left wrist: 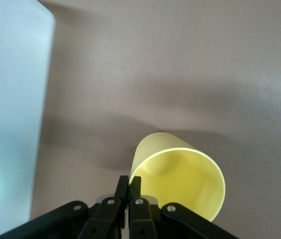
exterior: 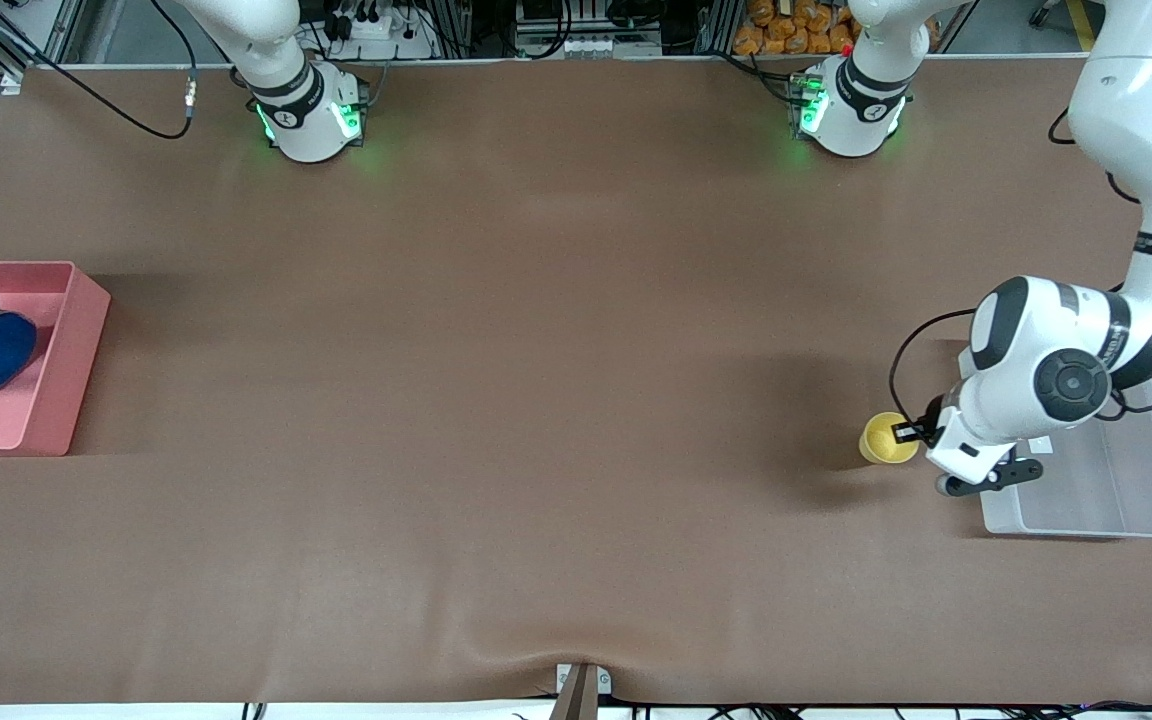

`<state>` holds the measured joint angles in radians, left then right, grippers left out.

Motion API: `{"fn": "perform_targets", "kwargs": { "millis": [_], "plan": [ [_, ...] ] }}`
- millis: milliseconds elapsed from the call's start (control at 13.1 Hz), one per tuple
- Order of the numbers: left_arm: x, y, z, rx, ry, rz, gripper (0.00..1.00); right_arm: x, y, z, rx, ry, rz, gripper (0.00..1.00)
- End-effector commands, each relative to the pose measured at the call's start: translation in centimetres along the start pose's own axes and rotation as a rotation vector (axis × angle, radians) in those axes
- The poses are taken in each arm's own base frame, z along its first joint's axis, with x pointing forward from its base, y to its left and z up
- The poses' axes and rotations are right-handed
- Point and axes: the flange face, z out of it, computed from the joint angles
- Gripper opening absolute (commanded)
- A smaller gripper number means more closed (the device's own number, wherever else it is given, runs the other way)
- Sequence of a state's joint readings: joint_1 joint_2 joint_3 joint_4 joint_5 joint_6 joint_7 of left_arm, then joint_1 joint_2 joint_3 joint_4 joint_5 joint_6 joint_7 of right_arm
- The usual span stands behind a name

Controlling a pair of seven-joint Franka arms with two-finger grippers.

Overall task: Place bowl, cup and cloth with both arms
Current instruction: 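Grasp the yellow cup with the left gripper while the right gripper lowers the cloth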

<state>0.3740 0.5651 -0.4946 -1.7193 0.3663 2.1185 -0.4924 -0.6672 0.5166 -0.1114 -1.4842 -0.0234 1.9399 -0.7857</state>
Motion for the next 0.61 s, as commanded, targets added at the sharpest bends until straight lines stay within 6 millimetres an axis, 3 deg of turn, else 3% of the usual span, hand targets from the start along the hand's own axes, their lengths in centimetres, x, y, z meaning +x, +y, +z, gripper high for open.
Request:
{"fn": "perform_targets", "kwargs": {
  "millis": [0,230,306,536],
  "plan": [
    [1.1,-1.9,-3.7,-0.001,-0.014,-0.037,0.00,0.7,1.5,1.4,-0.041,0.038,-0.049,0.00],
    [3.3,-8.7,-8.6,-0.055,-0.042,-0.006,0.00,2.1,1.5,2.7,-0.099,0.061,-0.138,0.00],
    [3.6,-10.6,-9.5,-0.057,-0.035,0.012,0.00,2.7,1.2,3.2,-0.106,0.057,-0.170,0.00],
    [4.6,-19.4,-10.6,-0.058,-0.006,0.075,0.00,5.1,-1.1,3.9,-0.131,0.026,-0.250,0.00]
  ]
}}
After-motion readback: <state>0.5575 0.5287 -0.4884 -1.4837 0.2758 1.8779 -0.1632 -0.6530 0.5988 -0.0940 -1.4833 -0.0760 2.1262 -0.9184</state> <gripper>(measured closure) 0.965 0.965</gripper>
